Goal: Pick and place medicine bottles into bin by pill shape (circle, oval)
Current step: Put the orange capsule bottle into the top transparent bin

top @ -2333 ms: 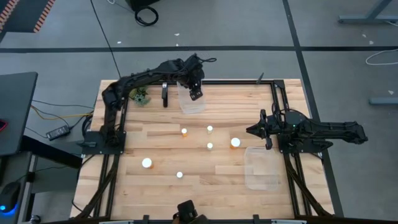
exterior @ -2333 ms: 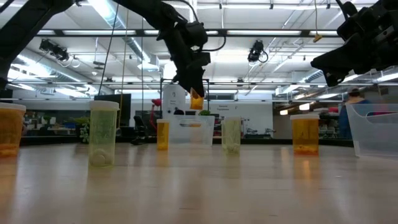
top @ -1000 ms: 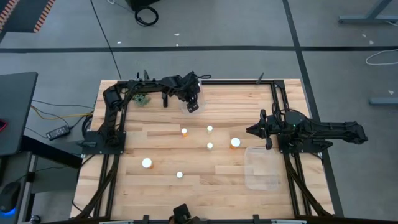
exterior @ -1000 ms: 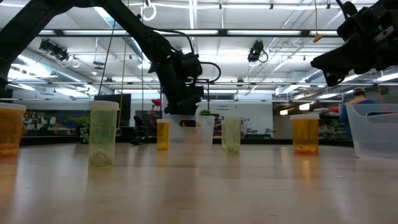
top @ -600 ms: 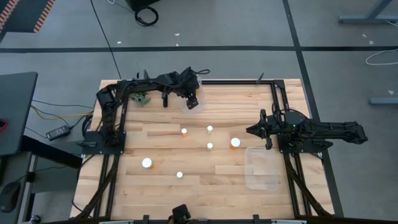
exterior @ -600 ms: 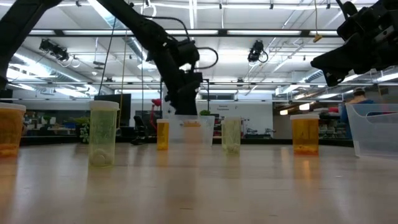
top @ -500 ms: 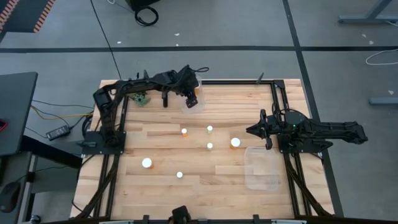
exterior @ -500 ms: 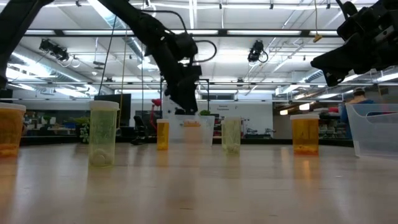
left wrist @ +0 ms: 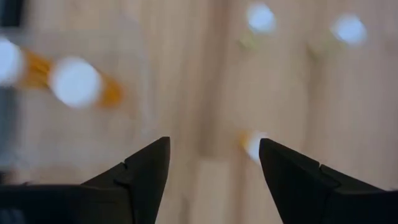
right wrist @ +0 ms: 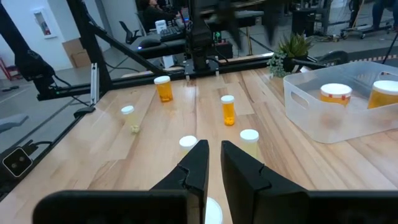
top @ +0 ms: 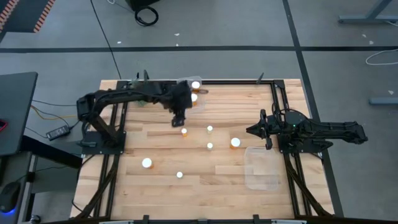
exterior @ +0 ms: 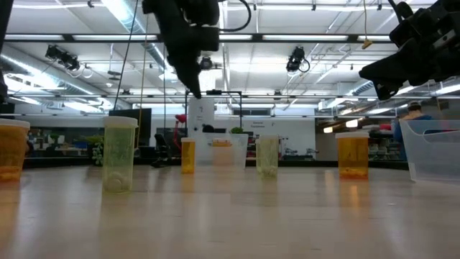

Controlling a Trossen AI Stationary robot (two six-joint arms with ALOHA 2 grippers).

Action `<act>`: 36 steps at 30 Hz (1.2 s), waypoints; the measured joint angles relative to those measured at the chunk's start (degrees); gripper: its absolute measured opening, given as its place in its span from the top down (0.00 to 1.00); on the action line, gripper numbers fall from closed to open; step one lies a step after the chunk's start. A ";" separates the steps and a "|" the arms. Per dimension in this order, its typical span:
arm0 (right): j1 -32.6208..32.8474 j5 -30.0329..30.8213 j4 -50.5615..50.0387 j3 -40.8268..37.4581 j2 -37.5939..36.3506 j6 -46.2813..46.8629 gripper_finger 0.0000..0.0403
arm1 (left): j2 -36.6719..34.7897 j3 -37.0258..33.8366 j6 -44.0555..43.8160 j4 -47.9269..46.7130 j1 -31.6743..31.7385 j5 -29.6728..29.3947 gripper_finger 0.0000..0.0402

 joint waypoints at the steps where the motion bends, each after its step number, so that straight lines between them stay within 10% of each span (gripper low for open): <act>1: 0.00 0.00 0.00 0.00 0.00 0.00 0.88 | -0.23 0.00 -1.24 -2.41 -1.19 0.02 0.37; 9: 0.00 0.00 0.00 0.00 0.00 0.00 0.88 | -0.79 -3.94 -10.20 -13.38 -9.63 -0.08 0.40; 25: 0.00 0.00 0.02 0.00 0.00 0.00 0.88 | -16.70 -24.86 -24.07 -5.97 -24.12 -1.19 0.40; 36: 0.00 0.00 0.00 0.00 0.00 0.00 0.88 | -19.48 -26.38 -26.86 -4.09 -36.38 -5.07 0.48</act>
